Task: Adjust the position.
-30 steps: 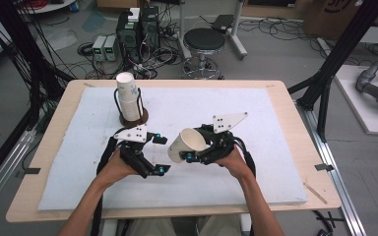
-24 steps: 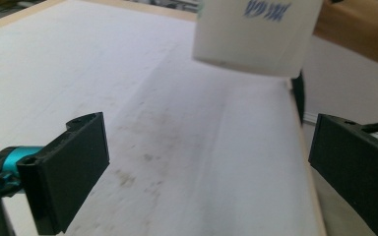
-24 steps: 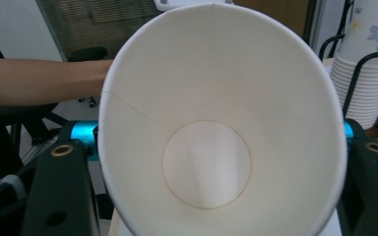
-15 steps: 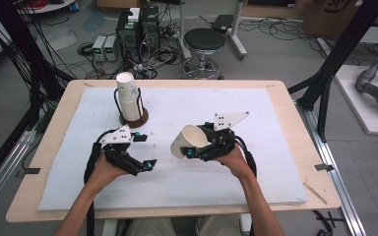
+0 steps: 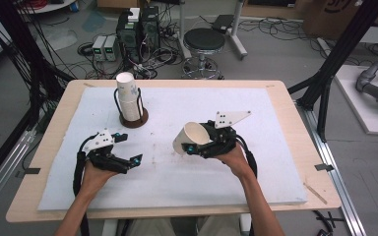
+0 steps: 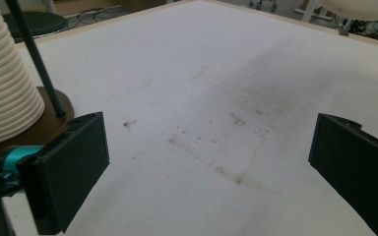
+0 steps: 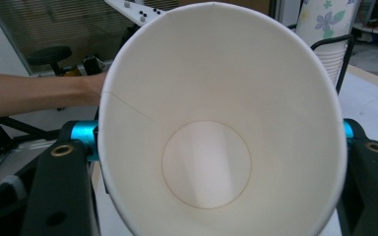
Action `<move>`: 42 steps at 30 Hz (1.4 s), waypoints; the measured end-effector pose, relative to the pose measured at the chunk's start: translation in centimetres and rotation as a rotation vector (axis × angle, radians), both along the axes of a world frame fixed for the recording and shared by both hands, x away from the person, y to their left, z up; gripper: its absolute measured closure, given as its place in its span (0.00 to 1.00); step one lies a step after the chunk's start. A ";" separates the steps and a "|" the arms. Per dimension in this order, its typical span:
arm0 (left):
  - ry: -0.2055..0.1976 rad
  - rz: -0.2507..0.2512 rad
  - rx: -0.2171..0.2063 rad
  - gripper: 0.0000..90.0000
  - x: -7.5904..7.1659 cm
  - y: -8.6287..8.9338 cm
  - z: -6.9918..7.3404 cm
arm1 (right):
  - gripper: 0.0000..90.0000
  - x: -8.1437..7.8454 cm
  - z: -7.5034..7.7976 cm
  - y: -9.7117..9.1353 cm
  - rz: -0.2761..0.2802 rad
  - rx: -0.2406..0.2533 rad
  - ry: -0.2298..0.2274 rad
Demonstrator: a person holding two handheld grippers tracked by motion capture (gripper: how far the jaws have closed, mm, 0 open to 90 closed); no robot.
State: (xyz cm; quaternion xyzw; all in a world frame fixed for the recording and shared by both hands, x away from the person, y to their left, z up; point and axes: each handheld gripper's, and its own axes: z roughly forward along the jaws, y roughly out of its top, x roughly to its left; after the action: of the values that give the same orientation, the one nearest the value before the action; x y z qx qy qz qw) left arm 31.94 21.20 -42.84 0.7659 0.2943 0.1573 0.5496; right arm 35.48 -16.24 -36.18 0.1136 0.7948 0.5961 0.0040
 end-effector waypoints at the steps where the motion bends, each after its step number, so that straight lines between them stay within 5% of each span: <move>1: 0.003 0.010 0.004 0.02 0.0 0.2 -0.1 | 0.35 0.0 0.0 0.0 -0.002 -0.001 0.000; 18: -0.039 0.206 -0.035 0.02 -1.1 3.4 -2.3 | 0.35 0.2 -0.3 0.1 -0.056 -0.058 -0.014; 42: -0.032 0.226 -0.048 0.02 -1.0 3.9 -2.7 | 0.35 0.3 -0.5 -0.2 -0.073 -0.072 -0.003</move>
State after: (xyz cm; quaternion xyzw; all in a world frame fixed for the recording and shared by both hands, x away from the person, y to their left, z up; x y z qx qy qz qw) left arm 30.90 25.08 -45.52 0.7120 0.3735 0.2234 0.5511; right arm 35.79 -16.48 -36.65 0.1414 0.8110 0.5668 0.0310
